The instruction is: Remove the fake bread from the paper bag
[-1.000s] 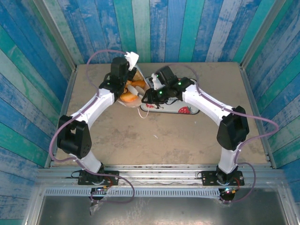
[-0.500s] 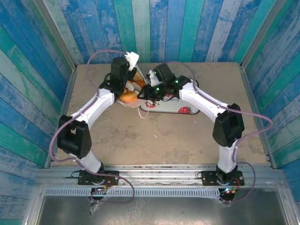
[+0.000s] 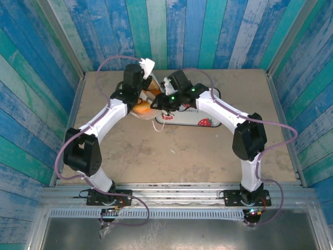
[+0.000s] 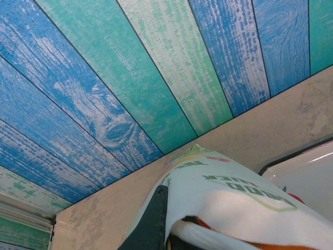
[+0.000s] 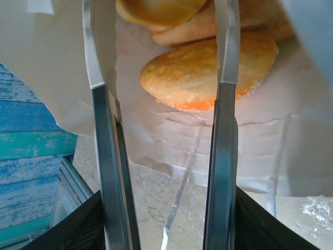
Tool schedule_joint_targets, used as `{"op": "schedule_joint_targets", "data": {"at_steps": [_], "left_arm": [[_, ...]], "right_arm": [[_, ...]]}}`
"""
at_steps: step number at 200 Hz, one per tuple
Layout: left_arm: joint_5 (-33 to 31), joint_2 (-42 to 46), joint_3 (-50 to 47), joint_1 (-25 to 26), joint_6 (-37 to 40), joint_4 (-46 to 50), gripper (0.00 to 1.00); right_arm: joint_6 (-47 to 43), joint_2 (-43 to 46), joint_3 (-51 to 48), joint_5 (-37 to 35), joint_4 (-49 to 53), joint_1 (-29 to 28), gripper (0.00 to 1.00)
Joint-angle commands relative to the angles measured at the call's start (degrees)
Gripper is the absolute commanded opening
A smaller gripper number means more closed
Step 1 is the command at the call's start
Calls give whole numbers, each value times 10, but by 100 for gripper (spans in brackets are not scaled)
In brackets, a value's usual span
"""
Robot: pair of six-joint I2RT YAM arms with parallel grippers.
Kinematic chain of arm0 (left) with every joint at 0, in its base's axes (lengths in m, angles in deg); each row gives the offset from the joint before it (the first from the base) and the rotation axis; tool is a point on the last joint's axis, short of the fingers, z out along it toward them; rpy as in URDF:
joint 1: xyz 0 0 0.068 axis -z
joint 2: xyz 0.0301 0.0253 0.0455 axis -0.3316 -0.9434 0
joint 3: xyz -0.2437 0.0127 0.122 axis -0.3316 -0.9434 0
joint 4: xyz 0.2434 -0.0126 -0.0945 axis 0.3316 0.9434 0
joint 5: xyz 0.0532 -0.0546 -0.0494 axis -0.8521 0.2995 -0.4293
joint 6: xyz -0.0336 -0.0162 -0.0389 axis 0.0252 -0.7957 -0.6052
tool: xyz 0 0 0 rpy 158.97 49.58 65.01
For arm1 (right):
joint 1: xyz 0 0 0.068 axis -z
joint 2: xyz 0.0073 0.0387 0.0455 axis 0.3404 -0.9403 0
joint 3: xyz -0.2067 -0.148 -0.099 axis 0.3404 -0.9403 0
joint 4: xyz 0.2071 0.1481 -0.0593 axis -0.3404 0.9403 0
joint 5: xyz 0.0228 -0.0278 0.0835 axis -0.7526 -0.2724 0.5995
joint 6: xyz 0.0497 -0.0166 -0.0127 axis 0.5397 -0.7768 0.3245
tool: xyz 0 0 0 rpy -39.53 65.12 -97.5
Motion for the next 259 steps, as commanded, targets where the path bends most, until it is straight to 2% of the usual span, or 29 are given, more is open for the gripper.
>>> {"op": "schedule_joint_targets", "data": {"at_steps": [1, 62, 125, 190, 259], "left_arm": [[-5, -12, -2, 4, 6, -41, 0], [-7, -13, -3, 4, 5, -41, 0], [-19, -17, 1, 4, -3, -38, 0], [-47, -28, 23, 5, -62, -12, 0], [-60, -42, 36, 4, -90, 3, 0]], "right_arm": [[4, -18, 23, 7, -10, 1, 54], [6, -41, 44, 6, -6, 2, 55], [0, -38, 46, 7, -2, 2, 33], [-11, -4, 24, 4, 7, 1, 21], [-24, 66, -51, -10, 19, -4, 10]]}}
